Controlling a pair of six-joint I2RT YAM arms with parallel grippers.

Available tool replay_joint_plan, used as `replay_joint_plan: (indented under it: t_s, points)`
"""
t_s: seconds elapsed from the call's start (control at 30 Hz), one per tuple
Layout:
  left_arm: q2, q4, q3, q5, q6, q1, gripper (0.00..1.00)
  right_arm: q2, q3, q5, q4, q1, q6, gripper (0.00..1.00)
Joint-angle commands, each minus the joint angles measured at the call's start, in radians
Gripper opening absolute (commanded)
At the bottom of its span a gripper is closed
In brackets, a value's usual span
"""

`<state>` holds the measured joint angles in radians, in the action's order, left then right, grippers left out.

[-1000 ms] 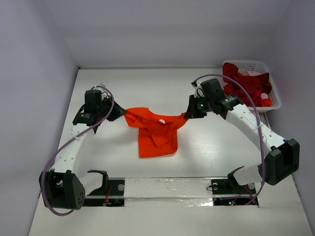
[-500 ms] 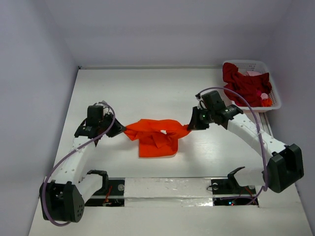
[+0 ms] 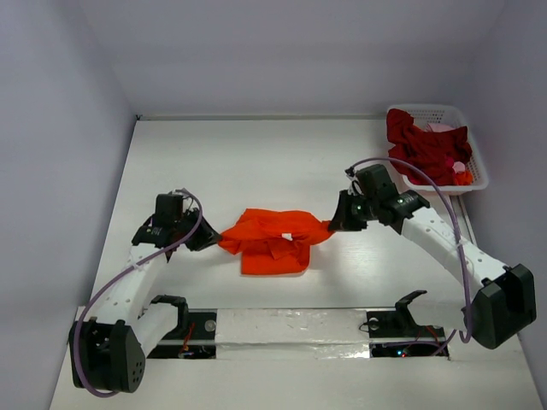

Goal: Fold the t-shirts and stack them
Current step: Fold the long partially folded tshirt into a neat square

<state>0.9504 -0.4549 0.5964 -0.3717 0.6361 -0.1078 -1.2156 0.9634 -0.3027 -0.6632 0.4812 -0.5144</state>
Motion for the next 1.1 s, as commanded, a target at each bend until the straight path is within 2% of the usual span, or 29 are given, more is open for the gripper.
replay_joint_plan:
  t_s: [0.0, 0.07, 0.1, 0.2, 0.23, 0.3, 0.33, 0.37, 0.43, 0.47, 0.5, 0.53, 0.63, 0.7, 0.73, 0.77, 0.8, 0.83, 0.87, 0.9, 0.93, 0.97, 1.07]
  points:
    - [-0.015, -0.011, -0.004, -0.019, 0.014, -0.006, 0.14, 0.025, -0.014, 0.002, 0.028, 0.014, -0.012, 0.00]
    - [-0.002, -0.010, -0.003, -0.038, 0.025, -0.006, 0.24, 0.019, -0.032, -0.018, 0.043, 0.014, -0.018, 0.00]
    - [-0.002, -0.010, 0.000, -0.038, 0.028, -0.006, 0.24, 0.016, -0.041, -0.018, 0.043, 0.014, -0.019, 0.00]
    - [0.004, -0.022, 0.013, -0.035, 0.031, -0.006, 0.39, 0.008, -0.080, -0.019, 0.065, 0.014, -0.022, 0.00]
    - [0.002, -0.036, 0.016, -0.030, 0.031, -0.006, 0.46, 0.008, -0.092, -0.018, 0.076, 0.014, -0.022, 0.00]
    - [0.007, -0.053, 0.022, -0.019, 0.028, -0.006, 0.52, 0.002, -0.126, -0.021, 0.083, 0.014, -0.016, 0.00]
    - [0.008, -0.070, 0.022, -0.016, 0.022, -0.006, 0.59, -0.001, -0.136, -0.021, 0.088, 0.014, -0.013, 0.00]
    - [0.007, -0.079, 0.026, -0.004, 0.020, -0.006, 0.62, -0.004, -0.147, -0.021, 0.088, 0.023, -0.010, 0.09]
    - [-0.002, -0.102, 0.034, 0.008, 0.019, -0.006, 0.71, 0.004, -0.175, -0.009, 0.077, 0.033, -0.001, 0.40]
    - [-0.005, -0.111, 0.051, 0.029, 0.017, -0.006, 0.72, 0.011, -0.180, -0.010, 0.077, 0.033, -0.007, 0.76]
    - [-0.009, -0.120, 0.062, 0.039, 0.019, -0.006, 0.73, 0.021, -0.181, -0.012, 0.079, 0.043, -0.010, 0.89]
    - [-0.019, -0.129, 0.074, 0.048, 0.020, -0.006, 0.73, 0.040, -0.170, 0.011, 0.062, 0.043, -0.018, 0.96]
    - [-0.016, -0.120, 0.144, 0.068, 0.027, -0.006, 0.71, 0.082, -0.088, 0.094, 0.016, 0.043, -0.019, 0.97]
    - [-0.004, -0.110, 0.215, 0.079, 0.025, -0.006, 0.69, 0.129, -0.025, 0.135, 0.005, 0.043, -0.019, 0.90]
    - [0.014, -0.090, 0.239, 0.079, 0.024, -0.006, 0.62, 0.137, 0.006, 0.149, 0.004, 0.043, -0.018, 0.84]
    - [0.021, -0.078, 0.284, 0.083, 0.025, -0.006, 0.53, 0.122, 0.061, 0.145, 0.007, 0.043, -0.018, 0.63]
    - [0.034, -0.061, 0.299, 0.082, 0.033, -0.006, 0.37, 0.102, 0.087, 0.122, 0.007, 0.043, -0.013, 0.48]
    - [0.043, -0.009, 0.310, 0.071, 0.037, -0.006, 0.14, 0.076, 0.110, 0.105, 0.004, 0.043, -0.010, 0.32]
    - [0.065, 0.025, 0.310, 0.041, 0.051, -0.006, 0.08, 0.014, 0.139, 0.084, 0.008, 0.043, -0.006, 0.05]
    - [0.065, 0.057, 0.301, 0.022, 0.051, -0.006, 0.02, -0.019, 0.147, 0.062, 0.016, 0.043, -0.006, 0.00]
    - [0.094, 0.127, 0.290, -0.002, 0.072, -0.015, 0.00, -0.053, 0.153, 0.028, 0.030, 0.056, 0.002, 0.00]
    - [0.111, 0.163, 0.260, -0.053, 0.082, -0.015, 0.00, -0.085, 0.159, 0.022, 0.037, 0.056, 0.004, 0.00]
    - [0.197, 0.243, 0.223, -0.078, 0.097, -0.070, 0.00, -0.182, 0.181, 0.019, 0.069, 0.089, 0.014, 0.00]
